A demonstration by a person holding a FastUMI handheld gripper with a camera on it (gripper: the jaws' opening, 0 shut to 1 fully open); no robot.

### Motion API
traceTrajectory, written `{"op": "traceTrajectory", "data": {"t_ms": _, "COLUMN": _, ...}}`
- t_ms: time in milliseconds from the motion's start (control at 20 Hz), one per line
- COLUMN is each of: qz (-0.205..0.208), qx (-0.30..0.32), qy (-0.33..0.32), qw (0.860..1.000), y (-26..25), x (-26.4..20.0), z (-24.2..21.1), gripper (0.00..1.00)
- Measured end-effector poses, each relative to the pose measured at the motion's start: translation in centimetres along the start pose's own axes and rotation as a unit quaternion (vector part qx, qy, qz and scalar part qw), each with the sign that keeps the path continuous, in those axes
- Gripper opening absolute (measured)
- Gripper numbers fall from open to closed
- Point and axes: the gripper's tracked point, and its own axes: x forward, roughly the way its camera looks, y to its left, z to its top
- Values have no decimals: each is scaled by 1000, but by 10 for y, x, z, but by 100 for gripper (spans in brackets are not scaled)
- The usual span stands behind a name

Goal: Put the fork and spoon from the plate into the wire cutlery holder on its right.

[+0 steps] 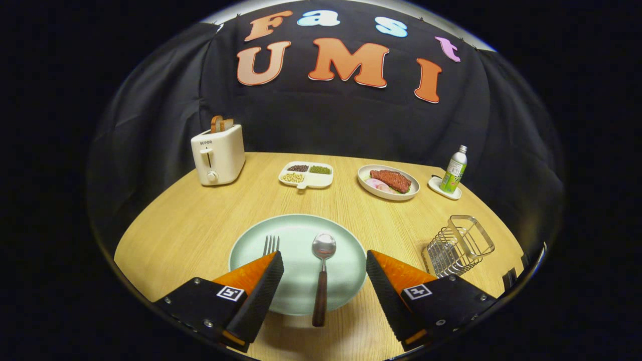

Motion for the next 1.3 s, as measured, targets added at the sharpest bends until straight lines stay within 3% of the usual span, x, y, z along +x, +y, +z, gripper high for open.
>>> {"op": "traceTrajectory", "data": {"t_ms": 150, "qz": 7, "qx": -3, "qy": 29, "qw": 1000, "y": 3, "x": 15, "z": -13, "gripper": 96}}
{"op": "traceTrajectory", "data": {"t_ms": 250, "qz": 5, "qx": -10, "qy": 40, "qw": 999, "y": 5, "x": 18, "z": -19, "gripper": 86}}
{"op": "traceTrajectory", "data": {"t_ms": 500, "qz": 5, "qx": -19, "qy": 79, "qw": 997, "y": 3, "x": 26, "z": -36, "gripper": 44}}
{"op": "traceTrajectory", "data": {"t_ms": 700, "qz": 8, "qx": -21, "qy": 113, "qw": 993, "y": 2, "x": 30, "z": -50, "gripper": 22}}
{"op": "traceTrajectory", "data": {"t_ms": 1100, "qz": 8, "qx": -20, "qy": 128, "qw": 992, "y": -4, "x": 32, "z": -51, "gripper": 5}}
{"op": "traceTrajectory", "data": {"t_ms": 1300, "qz": 19, "qx": -33, "qy": 127, "qw": 991, "y": -7, "x": 25, "z": -43, "gripper": 5}}
